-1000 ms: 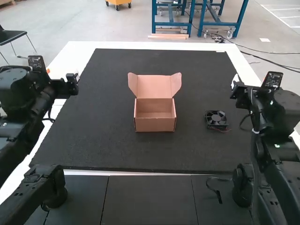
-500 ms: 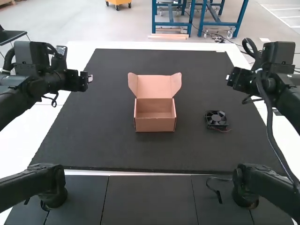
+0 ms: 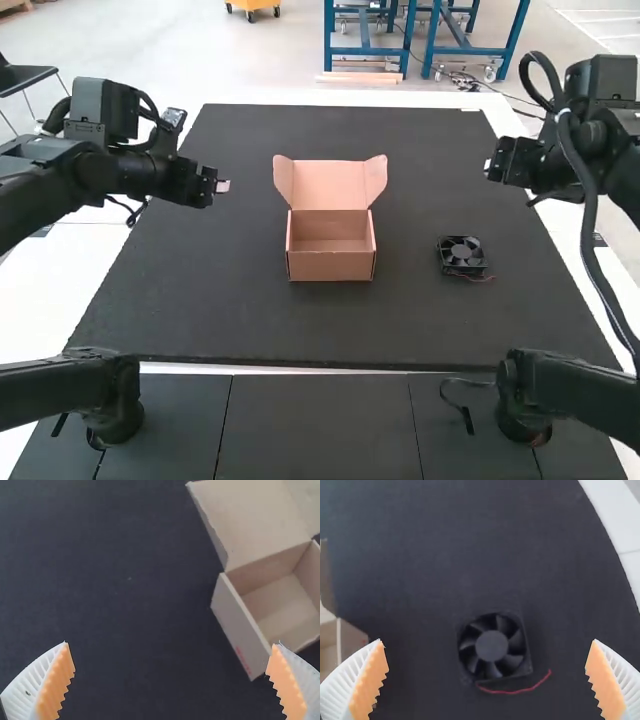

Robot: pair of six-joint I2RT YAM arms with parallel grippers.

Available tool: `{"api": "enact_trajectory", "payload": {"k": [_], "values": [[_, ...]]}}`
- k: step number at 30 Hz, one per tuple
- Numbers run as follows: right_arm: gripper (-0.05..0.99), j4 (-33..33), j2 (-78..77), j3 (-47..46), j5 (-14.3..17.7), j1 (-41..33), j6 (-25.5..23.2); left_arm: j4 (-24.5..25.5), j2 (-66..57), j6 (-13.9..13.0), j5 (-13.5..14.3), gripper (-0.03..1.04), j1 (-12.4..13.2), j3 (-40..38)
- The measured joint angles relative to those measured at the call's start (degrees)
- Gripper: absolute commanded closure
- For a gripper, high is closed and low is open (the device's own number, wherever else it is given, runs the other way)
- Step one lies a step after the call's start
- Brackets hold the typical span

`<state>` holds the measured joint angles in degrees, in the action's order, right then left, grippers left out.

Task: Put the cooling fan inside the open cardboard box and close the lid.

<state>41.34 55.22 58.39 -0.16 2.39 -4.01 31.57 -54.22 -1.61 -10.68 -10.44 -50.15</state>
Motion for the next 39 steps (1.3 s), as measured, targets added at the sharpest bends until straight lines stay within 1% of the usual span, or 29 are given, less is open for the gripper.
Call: {"api": "enact_trajectory", "payload": {"k": [7, 9, 12, 15, 18, 23, 27, 32, 34, 39], "values": [[0.03, 1.29, 4.79, 0.0, 0.0, 0.04, 3.56, 0.52, 0.0, 4.68, -0.11, 0.1, -4.02, -1.16], [0.03, 1.81, 5.64, -0.57, 0.0, 0.04, 4.24, 1.14, -0.02, 5.97, -0.11, 0.1, -4.63, -2.45], [0.03, 2.08, 7.37, -1.03, 0.0, 0.04, 4.81, 3.08, -0.17, 7.08, -0.37, 0.1, -4.98, -4.59], [0.03, 2.69, 9.55, -1.03, -0.02, 0.37, 4.9, 5.42, -0.26, 7.67, -1.84, 0.1, -5.55, -5.79], [0.03, 2.69, 11.58, -1.03, -0.02, 1.62, 4.9, 7.26, -0.26, 8.0, -3.89, 0.1, -6.69, -6.1], [0.03, 2.56, 15.32, -0.98, -0.02, 4.5, 4.76, 7.78, -0.26, 8.17, -6.14, 0.1, -9.79, -6.1], [0.03, 1.49, 18.4, -0.96, 0.0, 6.23, 4.72, 7.63, -0.26, 8.35, -6.93, 0.1, -12.5, -6.23], [0.03, 1.09, 22.34, -0.94, -0.02, 6.54, 5.35, 7.26, -0.26, 8.41, -7.28, 0.1, -15.3, -6.29], [0.03, 0.92, 24.48, -0.52, -0.02, 6.51, 5.77, 6.73, -0.26, 8.52, -7.34, 0.1, -15.91, -6.29], [0.03, -0.68, 29.81, 1.73, -0.02, 6.51, 6.23, 5.77, -0.26, 8.55, -7.34, 0.1, -15.98, -6.29]]}}
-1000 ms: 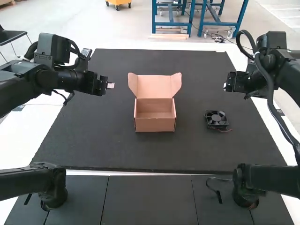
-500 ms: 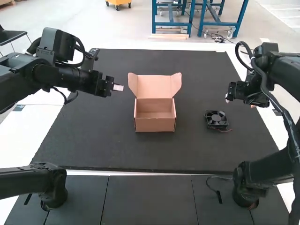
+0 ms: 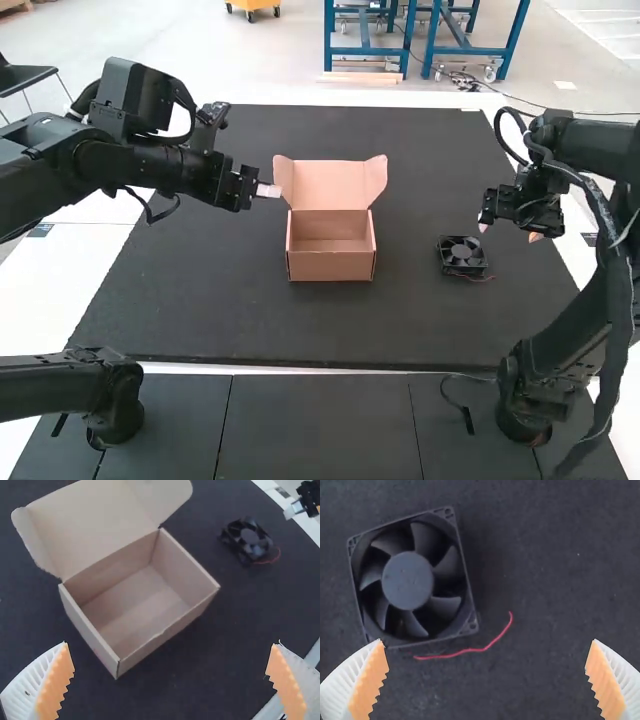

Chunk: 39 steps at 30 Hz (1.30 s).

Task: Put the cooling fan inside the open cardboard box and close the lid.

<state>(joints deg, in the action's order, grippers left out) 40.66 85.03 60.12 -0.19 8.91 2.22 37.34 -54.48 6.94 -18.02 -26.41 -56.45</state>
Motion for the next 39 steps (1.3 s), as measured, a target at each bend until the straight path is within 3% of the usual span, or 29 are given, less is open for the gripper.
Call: {"api": "enact_trajectory", "payload": {"k": [15, 23, 39], "values": [[0.03, -0.74, 13.0, 7.48, 0.2, 0.81, -0.02, -0.28, 0.0, 0.0, 0.0, 0.1, 0.0, 0.0], [0.03, 1.68, 13.22, 7.5, 1.42, 5.68, 1.03, -0.74, 0.0, 0.0, 0.0, 0.1, 0.0, 0.0], [0.03, 2.56, 18.08, 7.52, 0.92, 3.93, 1.95, -1.18, -0.74, 0.0, 0.0, 0.1, 1.03, -1.7]]}}
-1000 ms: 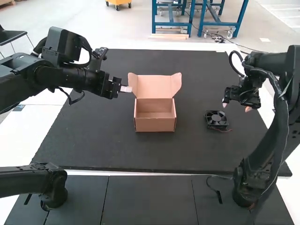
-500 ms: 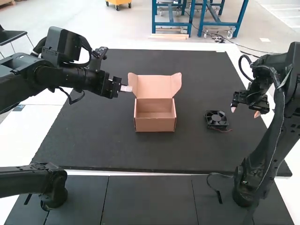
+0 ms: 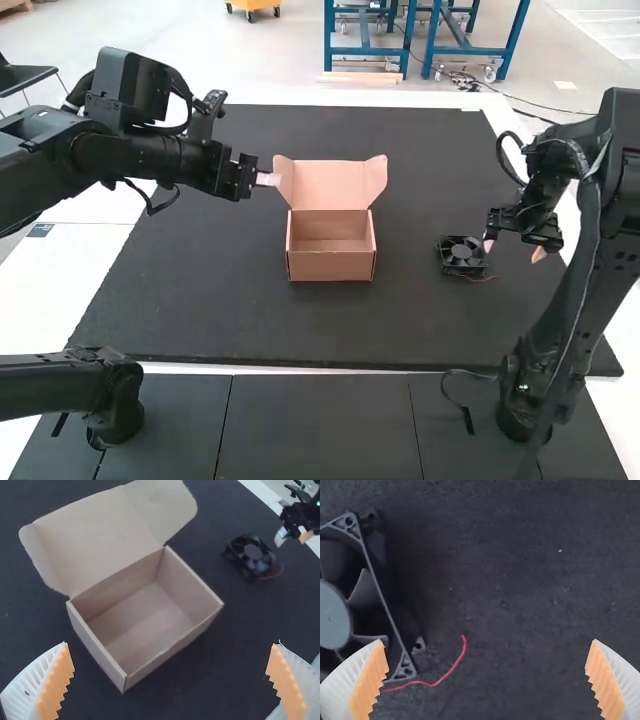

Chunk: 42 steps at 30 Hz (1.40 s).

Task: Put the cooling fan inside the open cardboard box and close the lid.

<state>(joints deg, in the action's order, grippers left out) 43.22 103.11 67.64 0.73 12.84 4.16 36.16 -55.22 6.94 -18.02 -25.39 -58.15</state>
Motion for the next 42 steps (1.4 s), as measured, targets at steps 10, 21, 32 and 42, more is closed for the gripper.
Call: {"api": "enact_trajectory", "payload": {"k": [10, 21, 32, 42], "values": [[0.03, 0.39, 2.51, 2.05, -0.76, -1.86, -0.02, 0.02, 0.0, 0.0, 0.0, 0.1, 0.0, -0.13], [0.03, 0.83, 4.81, 3.91, -0.9, -1.86, -0.02, 0.07, 0.0, 0.61, 0.0, 0.1, 0.0, -1.77], [0.03, 0.81, 6.99, 3.98, -0.85, -1.86, -0.02, 0.07, 0.0, 1.57, 0.0, 0.1, 0.0, -2.01], [0.03, 0.85, 9.4, 4.79, -0.48, -2.27, 0.0, 0.04, 0.0, 2.38, 0.0, 0.1, 0.0, -2.16]]}}
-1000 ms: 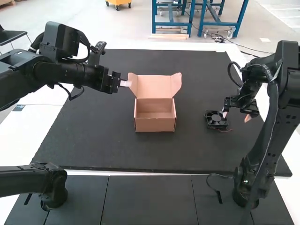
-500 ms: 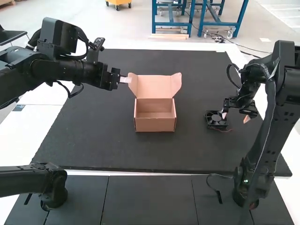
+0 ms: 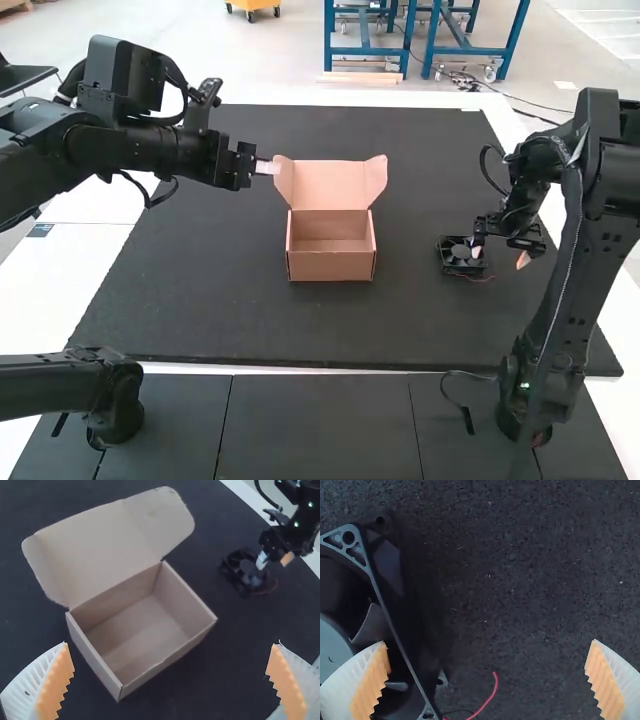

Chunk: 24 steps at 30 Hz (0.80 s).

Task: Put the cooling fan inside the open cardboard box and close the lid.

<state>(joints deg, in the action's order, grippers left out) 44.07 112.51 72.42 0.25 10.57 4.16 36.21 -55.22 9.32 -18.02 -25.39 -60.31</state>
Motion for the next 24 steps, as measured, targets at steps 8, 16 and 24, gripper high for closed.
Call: {"api": "enact_trajectory", "payload": {"k": [8, 16, 24], "values": [[0.15, 0.52, 1.4, 1.77, 0.46, -0.79, 0.15, -0.02, 0.0, 0.22, 0.0, 0.1, 0.0, -1.27], [0.67, 1.07, 2.47, 2.89, -0.87, -1.51, 0.09, -0.04, -0.74, 0.31, 0.0, 0.1, 0.04, -1.95], [0.95, 2.91, 2.47, 3.69, -3.72, -1.73, 0.02, -0.04, -0.87, 0.46, 0.0, 0.1, 0.04, -1.95]]}}
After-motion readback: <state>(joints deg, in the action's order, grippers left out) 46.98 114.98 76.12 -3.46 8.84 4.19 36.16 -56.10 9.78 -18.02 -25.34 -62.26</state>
